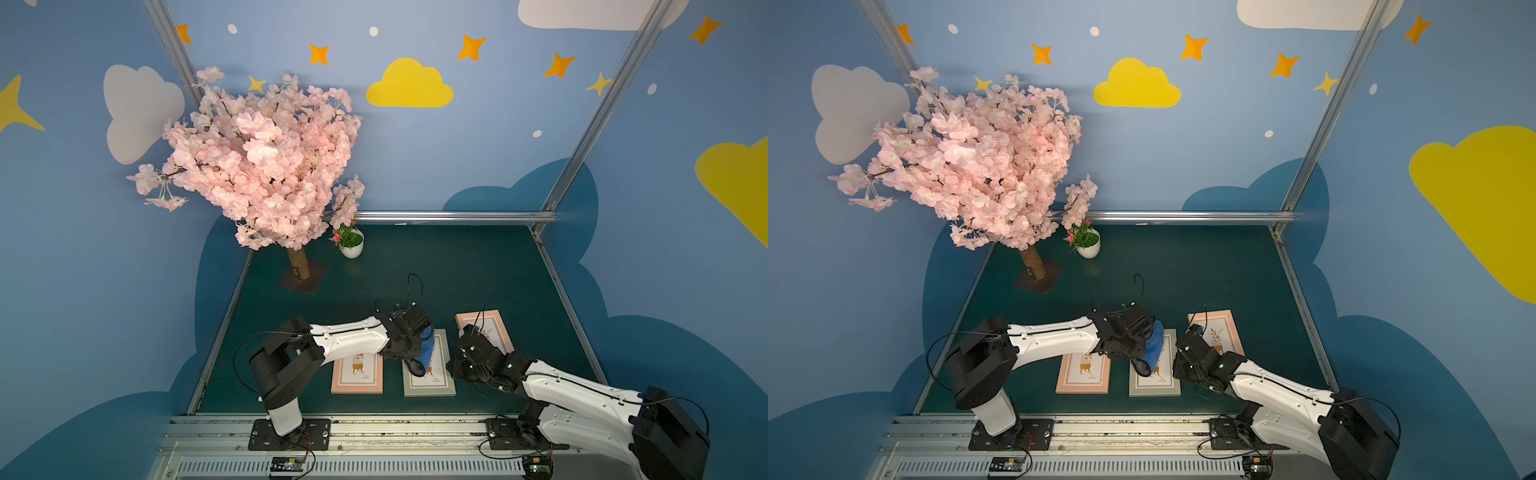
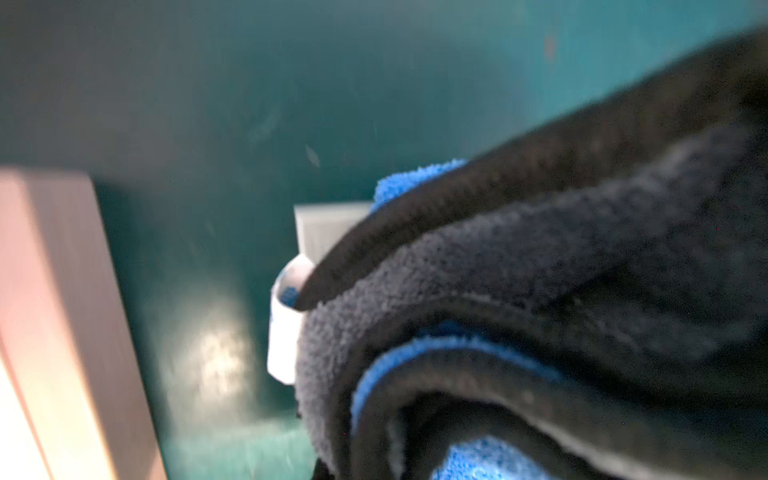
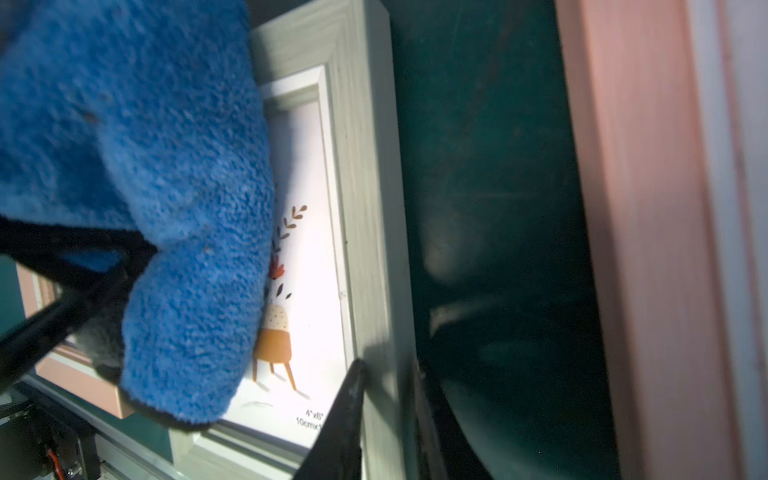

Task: Wipe the picture frame with a cloth
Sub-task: Wipe the dirt from the picture frame.

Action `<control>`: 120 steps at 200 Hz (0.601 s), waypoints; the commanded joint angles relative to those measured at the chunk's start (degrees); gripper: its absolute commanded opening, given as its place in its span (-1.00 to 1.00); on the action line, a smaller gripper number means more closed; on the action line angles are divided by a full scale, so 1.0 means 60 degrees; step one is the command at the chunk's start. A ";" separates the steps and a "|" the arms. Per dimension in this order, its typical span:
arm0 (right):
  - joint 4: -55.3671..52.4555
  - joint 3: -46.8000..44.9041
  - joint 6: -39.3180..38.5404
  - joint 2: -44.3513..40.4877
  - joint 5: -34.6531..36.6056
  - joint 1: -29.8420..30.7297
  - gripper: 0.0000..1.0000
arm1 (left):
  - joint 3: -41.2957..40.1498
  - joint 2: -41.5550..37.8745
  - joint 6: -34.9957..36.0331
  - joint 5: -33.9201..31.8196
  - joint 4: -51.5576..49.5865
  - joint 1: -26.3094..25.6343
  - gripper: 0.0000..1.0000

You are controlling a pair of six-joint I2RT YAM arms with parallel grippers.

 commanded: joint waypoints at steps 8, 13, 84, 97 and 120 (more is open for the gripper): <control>-0.0552 -0.0220 -0.0111 0.0313 -0.0563 0.0166 -0.53 | -0.0709 0.0137 -0.0645 0.0437 -0.1570 -0.0691 -0.95; -0.0538 -0.0220 -0.0115 0.0326 -0.0557 0.0174 -0.53 | -0.0784 0.0060 -0.0723 0.0497 -0.1617 -0.0804 -0.95; -0.0470 -0.0184 -0.0174 0.0273 -0.0577 0.0196 -0.54 | -0.1042 -0.0718 -0.1465 0.0393 -0.2244 -0.1716 -0.95; -0.0458 -0.0204 -0.0165 0.0247 -0.0596 0.0220 -0.54 | -0.0945 -0.0567 -0.1360 0.0467 -0.2135 -0.1498 -0.95; -0.0565 -0.0190 -0.0174 0.0227 -0.0613 0.0247 -0.54 | -0.0929 -0.0359 -0.1117 0.0956 -0.1365 -0.0929 -0.95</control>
